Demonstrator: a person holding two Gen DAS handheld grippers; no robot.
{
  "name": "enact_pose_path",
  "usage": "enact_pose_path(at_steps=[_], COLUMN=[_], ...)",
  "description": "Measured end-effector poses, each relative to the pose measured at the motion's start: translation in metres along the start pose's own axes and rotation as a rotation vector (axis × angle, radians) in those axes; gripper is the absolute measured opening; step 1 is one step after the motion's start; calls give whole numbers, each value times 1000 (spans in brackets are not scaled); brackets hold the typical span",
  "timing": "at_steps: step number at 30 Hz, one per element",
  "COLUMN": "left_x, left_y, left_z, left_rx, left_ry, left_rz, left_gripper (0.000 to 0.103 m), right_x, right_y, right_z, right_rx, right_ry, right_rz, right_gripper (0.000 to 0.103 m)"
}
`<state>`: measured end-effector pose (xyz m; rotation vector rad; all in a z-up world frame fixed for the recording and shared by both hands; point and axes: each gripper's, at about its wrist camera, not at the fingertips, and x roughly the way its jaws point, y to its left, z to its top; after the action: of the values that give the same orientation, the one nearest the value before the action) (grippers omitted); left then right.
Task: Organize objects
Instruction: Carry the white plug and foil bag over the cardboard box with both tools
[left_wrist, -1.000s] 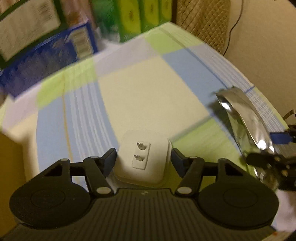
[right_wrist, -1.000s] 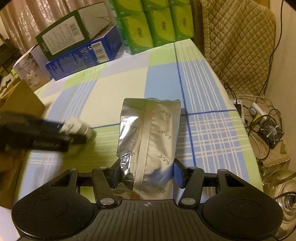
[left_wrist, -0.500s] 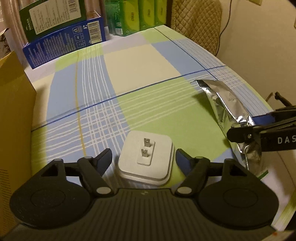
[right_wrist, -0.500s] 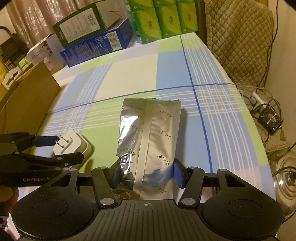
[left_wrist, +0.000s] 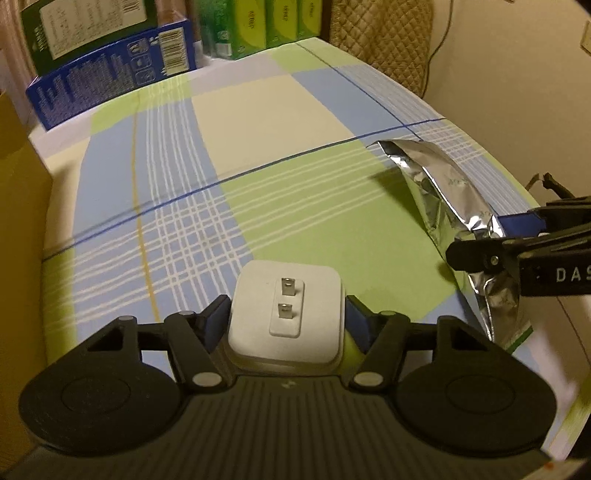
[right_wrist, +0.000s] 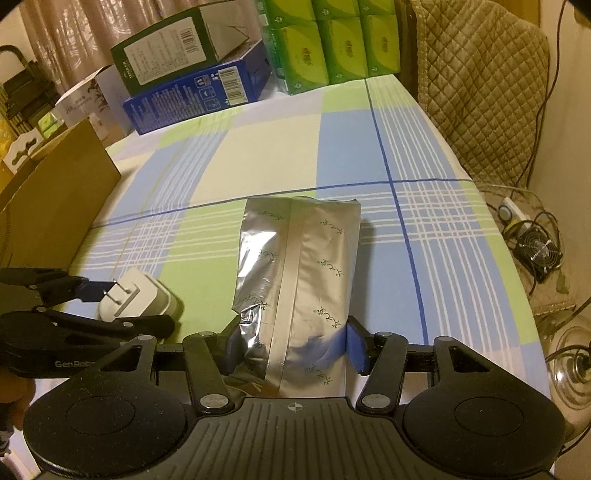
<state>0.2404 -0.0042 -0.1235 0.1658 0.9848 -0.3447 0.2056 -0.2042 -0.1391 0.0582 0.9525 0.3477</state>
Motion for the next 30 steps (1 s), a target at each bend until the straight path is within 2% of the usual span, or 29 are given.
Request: enact_pose_path(at_steps=[7,10,17,24,30], left_x=[-23,-38,-82,-130,-170], left_y=[-2,-6,-18,-22,-20], left_z=[-11,-17,-36,-55,-67], left_rx=[-103,-139,-185,-227,-239], left_ry=[-5,-12,-41,-83,-123], left_rz=[26,23,15,4,24], left_gripper=[62,62,62,62,62], right_x=[-8,-20,-68,-120,-150], right_y=[1,1,10,34,55], right_z=[-2,-8,-37,-53,-61], right_rx=[7,52,105,86,47], right_ry=[-21,-18,-5,-45,-73], right_rz=[5,20,27,39,53], right_gripper=[52,52,52,52,52])
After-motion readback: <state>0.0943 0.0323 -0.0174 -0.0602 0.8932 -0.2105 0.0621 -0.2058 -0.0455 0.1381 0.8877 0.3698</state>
